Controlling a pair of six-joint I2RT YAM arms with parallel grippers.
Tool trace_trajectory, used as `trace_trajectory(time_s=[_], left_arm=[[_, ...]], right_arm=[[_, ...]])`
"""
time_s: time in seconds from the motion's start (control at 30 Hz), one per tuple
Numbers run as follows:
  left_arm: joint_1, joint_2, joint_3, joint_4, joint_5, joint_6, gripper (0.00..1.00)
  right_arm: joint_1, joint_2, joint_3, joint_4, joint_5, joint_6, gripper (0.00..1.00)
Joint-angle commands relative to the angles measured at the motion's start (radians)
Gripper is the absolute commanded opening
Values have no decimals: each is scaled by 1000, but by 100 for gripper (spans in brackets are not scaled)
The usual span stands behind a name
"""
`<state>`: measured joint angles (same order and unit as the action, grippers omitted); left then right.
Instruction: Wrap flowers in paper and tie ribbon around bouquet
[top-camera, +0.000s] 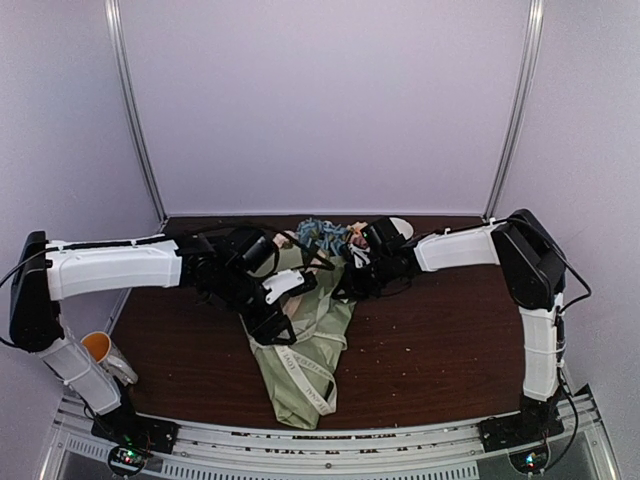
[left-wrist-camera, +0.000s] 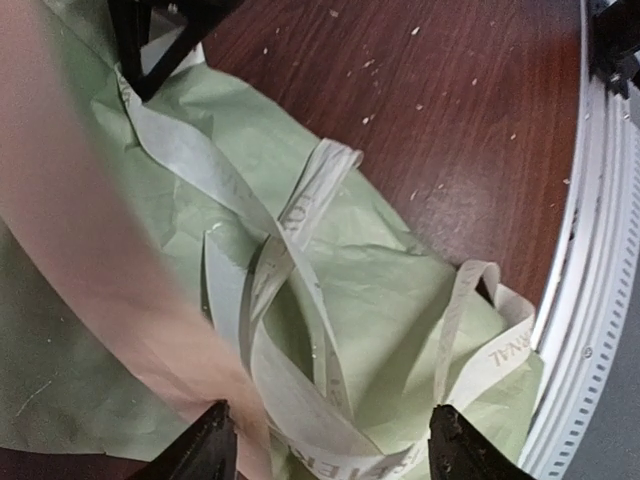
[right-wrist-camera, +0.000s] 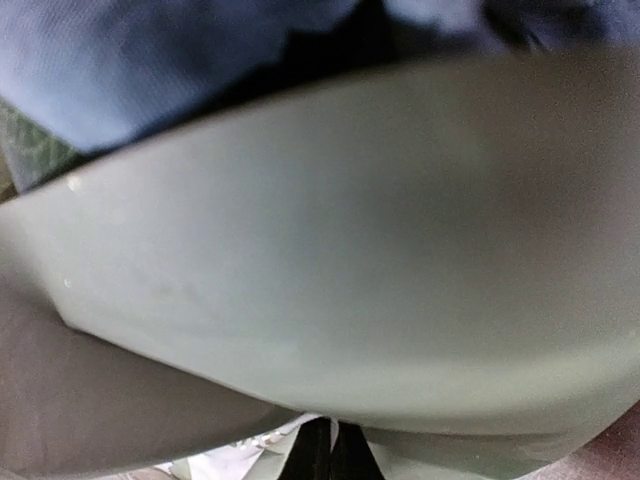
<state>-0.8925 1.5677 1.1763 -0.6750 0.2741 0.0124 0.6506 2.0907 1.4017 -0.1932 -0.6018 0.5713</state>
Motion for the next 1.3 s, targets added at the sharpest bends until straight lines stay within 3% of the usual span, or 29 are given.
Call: trace_trajectory(time_s=[0.0,0.17,0.37,0.5,0.6,0.7,0.87,1.0,1.13,1.27], left_arm=[[-18,63,23,-40,-146,55,68],[-20,60,28,-69,-174,36,57],[-20,-48,-27,-77,-242,7,58],[-11,-175,-75,-68,-397,-48,65],[9,-252,-77,-84,-496,-94,65],[-19,-310,-51,-63,-409,-58,58],[-166,-405,-86,198,-167,117,57],[-168,-289,-55,278,-40,139,54],[-168,-93,48,134,-100,187,51],[-166,21,70,87,-201,235,63]], right_arm=[[6,-31,25,-7,13,-13,0],[6,-32,21,-12,10,-14,0],[5,-32,18,-10,8,-14,0],[7,-30,18,-9,8,-15,0],[8,-23,19,-6,8,-10,0],[12,-15,25,-4,8,-8,0],[22,-5,40,-6,11,-7,0],[27,-4,44,-11,11,-7,0],[27,-12,39,-17,16,-12,0],[29,-17,36,-21,16,-15,0]])
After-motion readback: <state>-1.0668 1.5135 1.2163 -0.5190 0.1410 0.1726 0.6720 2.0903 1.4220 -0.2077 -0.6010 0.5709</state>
